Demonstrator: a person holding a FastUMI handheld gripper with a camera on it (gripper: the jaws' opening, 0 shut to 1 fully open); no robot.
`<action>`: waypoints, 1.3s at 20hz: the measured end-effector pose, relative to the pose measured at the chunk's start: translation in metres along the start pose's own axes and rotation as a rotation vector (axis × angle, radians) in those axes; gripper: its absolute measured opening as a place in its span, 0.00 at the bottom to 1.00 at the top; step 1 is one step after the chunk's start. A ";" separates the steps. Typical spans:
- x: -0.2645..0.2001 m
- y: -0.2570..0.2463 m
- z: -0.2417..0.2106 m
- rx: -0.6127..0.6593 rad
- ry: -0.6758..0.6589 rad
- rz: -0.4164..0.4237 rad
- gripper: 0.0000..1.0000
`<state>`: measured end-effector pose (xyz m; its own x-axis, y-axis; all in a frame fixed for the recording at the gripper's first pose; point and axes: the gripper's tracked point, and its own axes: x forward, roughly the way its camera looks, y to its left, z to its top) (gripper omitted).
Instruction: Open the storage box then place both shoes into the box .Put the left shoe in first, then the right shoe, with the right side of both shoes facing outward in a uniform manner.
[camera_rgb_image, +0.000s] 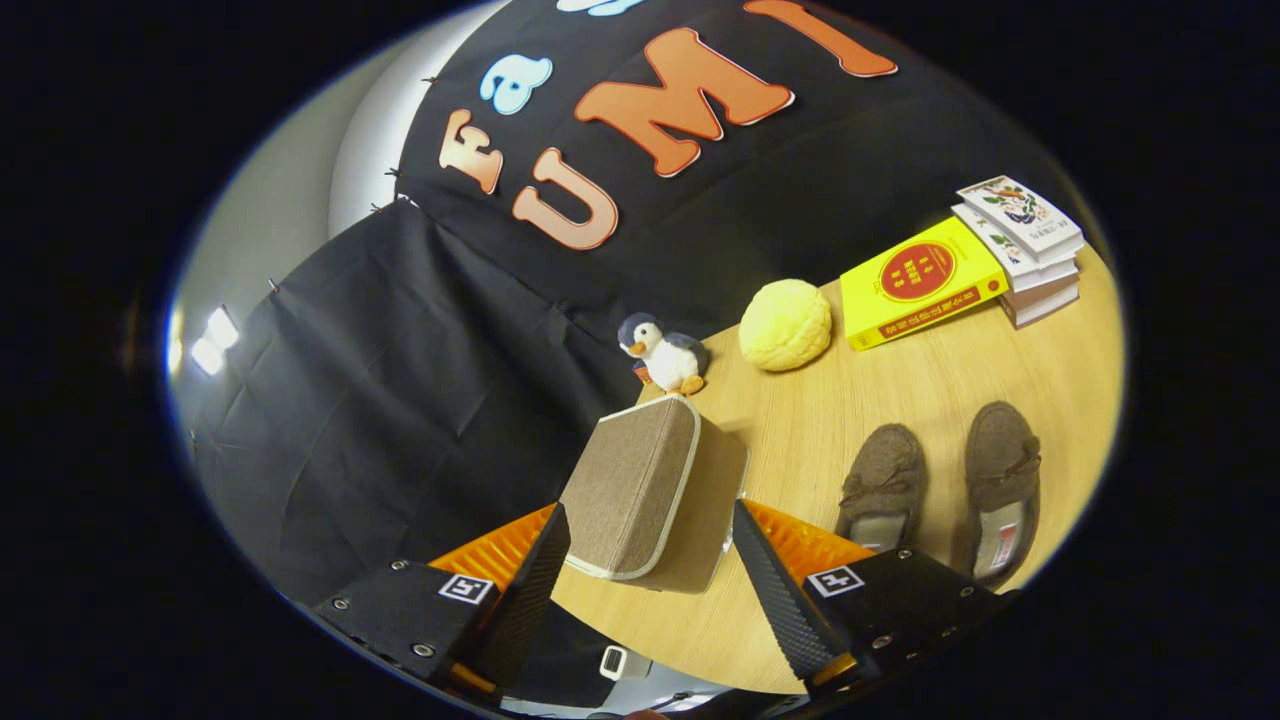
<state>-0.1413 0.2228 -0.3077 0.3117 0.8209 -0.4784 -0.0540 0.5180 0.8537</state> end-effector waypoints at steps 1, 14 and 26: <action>0.008 -0.001 -0.006 0.005 0.023 0.009 0.98; 0.110 -0.001 -0.077 0.192 0.271 0.148 0.97; 0.145 -0.003 -0.097 0.370 0.292 0.278 0.95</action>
<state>-0.1884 0.3636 -0.3996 0.0537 0.9748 -0.2166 0.2567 0.1961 0.9464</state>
